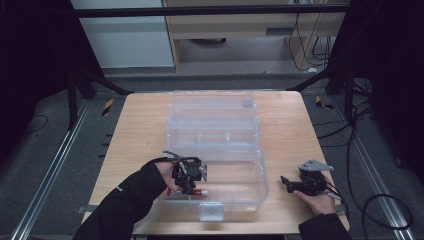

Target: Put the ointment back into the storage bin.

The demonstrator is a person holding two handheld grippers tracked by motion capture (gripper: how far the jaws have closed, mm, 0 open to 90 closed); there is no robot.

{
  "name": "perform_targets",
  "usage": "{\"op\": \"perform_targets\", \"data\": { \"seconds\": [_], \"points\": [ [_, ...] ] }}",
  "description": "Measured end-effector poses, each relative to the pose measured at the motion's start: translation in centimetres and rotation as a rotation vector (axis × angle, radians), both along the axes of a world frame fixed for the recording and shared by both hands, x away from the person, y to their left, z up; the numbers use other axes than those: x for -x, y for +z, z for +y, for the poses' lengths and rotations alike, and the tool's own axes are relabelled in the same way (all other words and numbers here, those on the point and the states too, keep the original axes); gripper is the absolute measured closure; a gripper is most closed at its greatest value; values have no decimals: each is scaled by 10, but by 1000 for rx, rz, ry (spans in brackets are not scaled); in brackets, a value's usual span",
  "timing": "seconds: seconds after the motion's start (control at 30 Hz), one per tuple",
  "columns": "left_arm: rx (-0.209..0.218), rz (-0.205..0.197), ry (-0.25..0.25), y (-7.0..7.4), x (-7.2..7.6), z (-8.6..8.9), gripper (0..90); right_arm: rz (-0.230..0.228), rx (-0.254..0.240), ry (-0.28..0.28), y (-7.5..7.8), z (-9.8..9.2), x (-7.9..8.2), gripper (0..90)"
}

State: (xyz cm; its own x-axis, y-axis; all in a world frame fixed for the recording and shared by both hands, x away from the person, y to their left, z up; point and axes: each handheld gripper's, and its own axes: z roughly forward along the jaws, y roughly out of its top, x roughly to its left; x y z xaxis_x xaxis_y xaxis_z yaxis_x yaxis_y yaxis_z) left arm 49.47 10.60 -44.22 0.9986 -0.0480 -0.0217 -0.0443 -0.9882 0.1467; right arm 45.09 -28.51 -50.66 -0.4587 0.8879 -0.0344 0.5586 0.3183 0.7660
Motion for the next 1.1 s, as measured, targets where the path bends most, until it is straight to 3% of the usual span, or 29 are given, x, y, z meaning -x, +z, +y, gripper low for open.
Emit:
{"op": "perform_targets", "data": {
  "seconds": [0.2, 0.37, 0.47, 0.5, 0.6, 0.67, 0.73, 0.77, 0.83, 0.9, 0.93, 0.97, 1.0, 1.03, 1.07, 1.1],
  "points": [
    [23, 14, 21, 6, 2, 3, 678, 1, 2, 0, 0, 0, 0, 190],
    [77, -9, 26, 15, 3, 9, 638, 0, 2, -1, 0, 0, 0, 188],
    [142, -29, 39, 27, 5, 16, 604, 1, -5, -3, 0, 0, 0, 184],
    [142, -29, 39, 27, 5, 16, 591, 2, -7, -4, 0, 0, 0, 183],
    [213, -46, 79, 40, 7, 25, 568, 4, -10, -7, 0, 0, 0, 183],
    [230, -54, 87, 44, 7, 28, 561, 2, -9, -8, 0, 0, 0, 183],
    [293, -79, 128, 53, 9, 36, 537, 2, -9, -11, 0, 0, 0, 182],
    [293, -79, 128, 53, 9, 36, 538, 2, -9, -11, 0, 0, 0, 182],
    [365, -110, 171, 62, 13, 44, 533, 1, -10, -10, 0, 0, 0, 181],
    [385, -115, 186, 65, 14, 47, 524, 0, -8, -10, 0, 0, 0, 181],
    [432, -132, 211, 69, 16, 51, 522, 1, -9, -12, 0, 0, 0, 180],
    [432, -132, 211, 69, 16, 51, 521, 1, -9, -12, 0, 0, 0, 180],
    [475, -139, 232, 72, 17, 55, 520, 2, -12, -14, 0, 0, 0, 178],
    [475, -139, 232, 72, 17, 55, 521, 5, -15, -17, 0, 0, 0, 177],
    [524, -156, 258, 76, 19, 60, 520, 5, -15, -17, 0, 0, 0, 176],
    [524, -156, 258, 76, 19, 60, 518, 5, -15, -17, 0, 0, 0, 176]
  ]
}}
